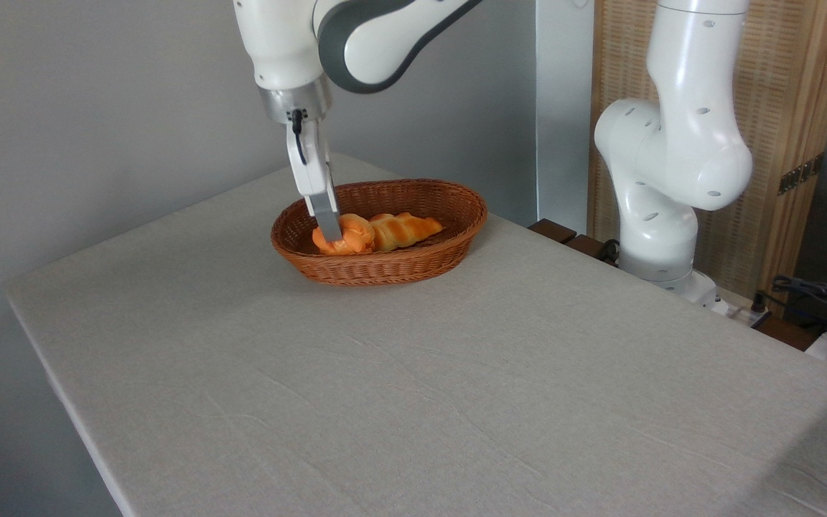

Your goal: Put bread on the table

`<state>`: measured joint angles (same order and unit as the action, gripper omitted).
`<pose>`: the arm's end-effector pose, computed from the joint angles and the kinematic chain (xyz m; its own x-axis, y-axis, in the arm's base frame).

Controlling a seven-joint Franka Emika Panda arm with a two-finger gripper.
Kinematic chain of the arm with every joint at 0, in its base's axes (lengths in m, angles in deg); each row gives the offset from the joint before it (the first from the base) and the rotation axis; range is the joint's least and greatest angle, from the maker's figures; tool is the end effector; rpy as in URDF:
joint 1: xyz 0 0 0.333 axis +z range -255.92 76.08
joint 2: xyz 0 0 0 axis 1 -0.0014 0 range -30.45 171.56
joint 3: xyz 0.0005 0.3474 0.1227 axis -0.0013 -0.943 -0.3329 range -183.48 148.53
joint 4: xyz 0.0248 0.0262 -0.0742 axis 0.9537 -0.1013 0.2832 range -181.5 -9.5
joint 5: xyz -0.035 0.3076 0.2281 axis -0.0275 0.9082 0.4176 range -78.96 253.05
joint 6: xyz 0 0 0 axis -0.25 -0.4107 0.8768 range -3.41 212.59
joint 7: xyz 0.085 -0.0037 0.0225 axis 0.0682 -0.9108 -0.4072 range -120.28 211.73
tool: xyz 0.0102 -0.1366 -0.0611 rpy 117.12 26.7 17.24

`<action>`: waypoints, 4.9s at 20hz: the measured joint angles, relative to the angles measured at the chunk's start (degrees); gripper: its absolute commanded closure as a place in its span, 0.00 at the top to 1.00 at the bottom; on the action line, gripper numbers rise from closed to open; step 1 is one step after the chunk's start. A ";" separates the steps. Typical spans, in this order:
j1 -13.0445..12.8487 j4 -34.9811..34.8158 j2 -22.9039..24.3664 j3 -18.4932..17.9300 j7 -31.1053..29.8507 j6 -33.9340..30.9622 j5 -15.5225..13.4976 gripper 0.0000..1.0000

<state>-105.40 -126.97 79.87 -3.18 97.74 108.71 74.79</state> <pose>0.4096 -0.2664 0.4920 0.2294 -0.9675 0.1069 -0.9691 -0.2167 0.1182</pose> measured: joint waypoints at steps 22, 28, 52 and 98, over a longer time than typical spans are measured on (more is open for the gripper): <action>0.43 5.75 -0.38 -4.14 0.00 -6.60 0.00 0.13; 0.44 6.02 -0.34 -4.21 0.00 -6.60 0.00 0.09; 0.40 14.98 -12.76 -11.58 3.52 10.47 31.15 1.00; 10.89 31.77 -8.42 -15.08 -13.01 -22.27 7.09 1.00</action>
<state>-94.51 -95.20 71.46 -18.26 84.74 86.43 81.89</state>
